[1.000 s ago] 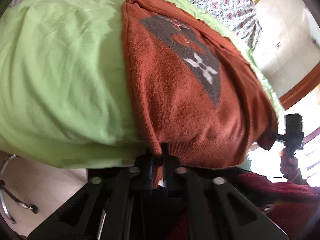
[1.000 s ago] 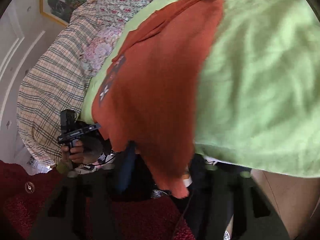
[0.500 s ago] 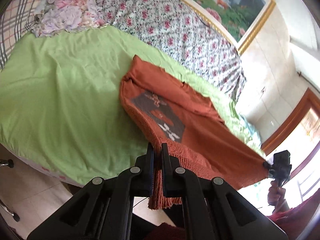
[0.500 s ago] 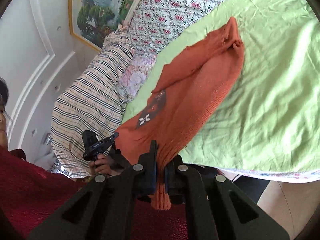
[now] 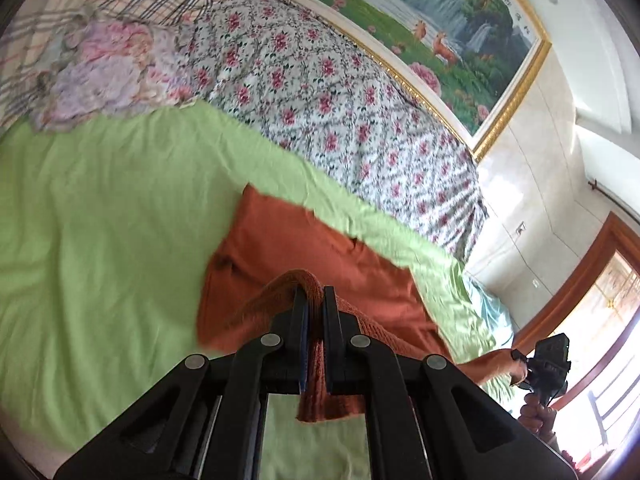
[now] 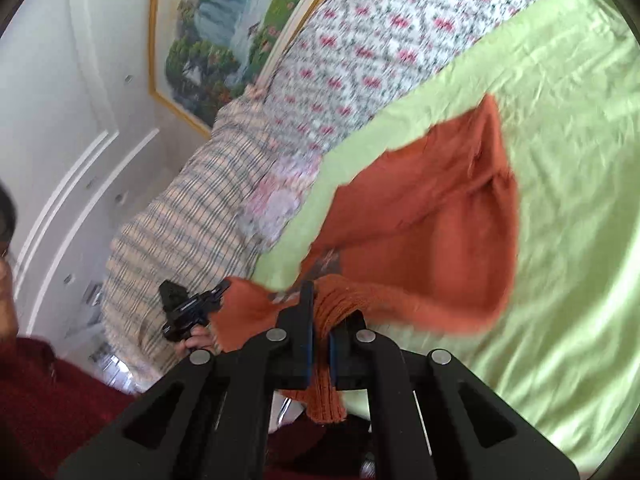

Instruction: Fold small clothes

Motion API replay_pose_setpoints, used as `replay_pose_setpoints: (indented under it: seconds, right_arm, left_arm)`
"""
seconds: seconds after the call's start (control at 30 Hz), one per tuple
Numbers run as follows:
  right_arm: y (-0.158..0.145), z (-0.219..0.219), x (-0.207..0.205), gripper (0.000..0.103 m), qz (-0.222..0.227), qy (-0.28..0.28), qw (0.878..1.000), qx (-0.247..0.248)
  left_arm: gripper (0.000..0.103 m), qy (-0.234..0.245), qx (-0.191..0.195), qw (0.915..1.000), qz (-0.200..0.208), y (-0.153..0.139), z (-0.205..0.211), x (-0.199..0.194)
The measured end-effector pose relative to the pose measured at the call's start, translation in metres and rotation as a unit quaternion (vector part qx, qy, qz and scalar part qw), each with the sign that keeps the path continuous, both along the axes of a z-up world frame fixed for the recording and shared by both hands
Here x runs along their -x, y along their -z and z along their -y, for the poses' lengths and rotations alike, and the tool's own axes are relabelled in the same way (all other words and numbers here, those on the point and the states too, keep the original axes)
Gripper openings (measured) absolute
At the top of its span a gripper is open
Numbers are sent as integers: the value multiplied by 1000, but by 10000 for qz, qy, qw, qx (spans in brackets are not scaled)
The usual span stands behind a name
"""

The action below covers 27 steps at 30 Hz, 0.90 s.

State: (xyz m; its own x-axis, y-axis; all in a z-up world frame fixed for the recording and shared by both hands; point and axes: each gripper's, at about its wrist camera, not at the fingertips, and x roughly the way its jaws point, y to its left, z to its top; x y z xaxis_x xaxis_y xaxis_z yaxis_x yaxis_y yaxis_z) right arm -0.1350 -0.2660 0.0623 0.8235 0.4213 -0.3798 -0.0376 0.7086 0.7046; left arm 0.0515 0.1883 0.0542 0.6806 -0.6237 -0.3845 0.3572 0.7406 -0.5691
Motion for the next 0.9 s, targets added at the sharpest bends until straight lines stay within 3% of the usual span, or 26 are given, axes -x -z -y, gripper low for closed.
replay_pose_setpoints:
  seconds: [0.3,0.5,0.67,0.9]
  right_arm:
    - [-14,79,-111,7,-232,505,9975,434]
    - [7,123,-176,7,-674,807,9931,511]
    - [45,148,-217,7,-1387,1029,9830,621]
    - [79,164,-238,7,-1825,1149,9753,478]
  left_arm:
    - [3,-228,-332,9992,-86,-12,49,-138]
    - [4,-186,-675,9961,-539,19,82,-226]
    - [4,-192,-877,9915,-939,57,99,-271]
    - [7,-286,-861,9847,-1485,97,94,-289]
